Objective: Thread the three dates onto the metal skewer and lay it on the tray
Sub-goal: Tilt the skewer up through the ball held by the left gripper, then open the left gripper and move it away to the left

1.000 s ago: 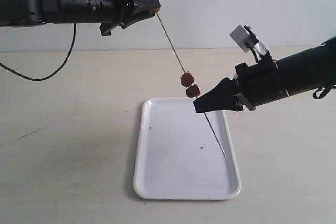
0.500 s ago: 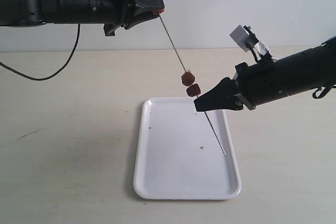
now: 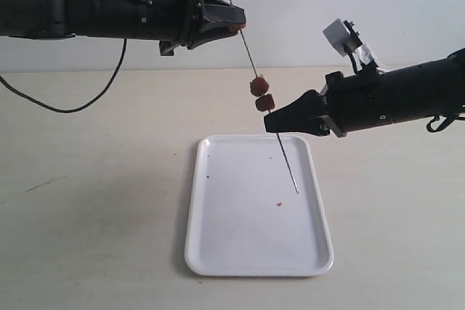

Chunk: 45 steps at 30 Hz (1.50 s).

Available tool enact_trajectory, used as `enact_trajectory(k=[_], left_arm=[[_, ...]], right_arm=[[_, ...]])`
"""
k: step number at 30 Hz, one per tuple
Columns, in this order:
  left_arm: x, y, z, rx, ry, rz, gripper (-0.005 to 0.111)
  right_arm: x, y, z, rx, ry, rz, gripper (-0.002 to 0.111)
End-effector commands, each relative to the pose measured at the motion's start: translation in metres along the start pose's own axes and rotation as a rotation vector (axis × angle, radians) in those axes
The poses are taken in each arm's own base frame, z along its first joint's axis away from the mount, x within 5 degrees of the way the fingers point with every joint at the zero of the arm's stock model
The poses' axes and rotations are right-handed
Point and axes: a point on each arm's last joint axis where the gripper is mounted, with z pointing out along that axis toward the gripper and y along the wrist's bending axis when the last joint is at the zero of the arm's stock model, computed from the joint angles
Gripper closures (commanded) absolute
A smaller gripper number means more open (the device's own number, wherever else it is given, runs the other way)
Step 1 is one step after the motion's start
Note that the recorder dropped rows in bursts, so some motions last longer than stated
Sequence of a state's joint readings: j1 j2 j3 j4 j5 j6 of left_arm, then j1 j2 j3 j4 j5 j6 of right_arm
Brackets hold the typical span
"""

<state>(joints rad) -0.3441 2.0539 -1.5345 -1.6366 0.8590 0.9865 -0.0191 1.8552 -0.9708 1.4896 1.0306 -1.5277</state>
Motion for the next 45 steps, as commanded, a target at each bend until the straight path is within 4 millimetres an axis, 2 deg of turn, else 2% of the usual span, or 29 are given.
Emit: enact_trajectory(k=[1,10,22,25,28,31,40,45], left_arm=[[0.007,-0.011,0.008,0.029,0.043,0.026,0.079],[0.023,-0.024,0.024,0.052,0.103,0.06,0.079],[0.03,-0.024,0.026,0.031,0.156,0.131,0.079],[0.029,-0.022,0.026,0.013,0.143,0.146,0.073],[0.027,-0.021,0.026,-0.009,0.126,0.146,0.054],[0.027,-0.021,0.026,-0.008,0.125,0.144,0.052],[0.012,-0.014,0.011,0.019,0.069,0.147,0.052],[0.005,-0.019,-0.001,0.062,0.071,0.179,0.052]], right_arm=[[-0.007,0.0,-0.002,0.001,-0.061,-0.023,0.108],[-0.011,0.0,-0.002,0.002,-0.102,-0.035,0.108],[-0.018,-0.002,-0.003,0.027,-0.176,-0.031,0.108],[-0.018,-0.002,-0.003,0.026,-0.175,-0.032,0.108],[-0.017,-0.002,-0.003,0.026,-0.173,-0.034,0.108],[-0.017,-0.003,-0.003,0.033,-0.173,-0.031,0.108],[-0.015,-0.004,-0.003,0.048,-0.155,-0.034,0.108],[-0.014,-0.01,-0.003,0.115,-0.139,-0.005,0.108]])
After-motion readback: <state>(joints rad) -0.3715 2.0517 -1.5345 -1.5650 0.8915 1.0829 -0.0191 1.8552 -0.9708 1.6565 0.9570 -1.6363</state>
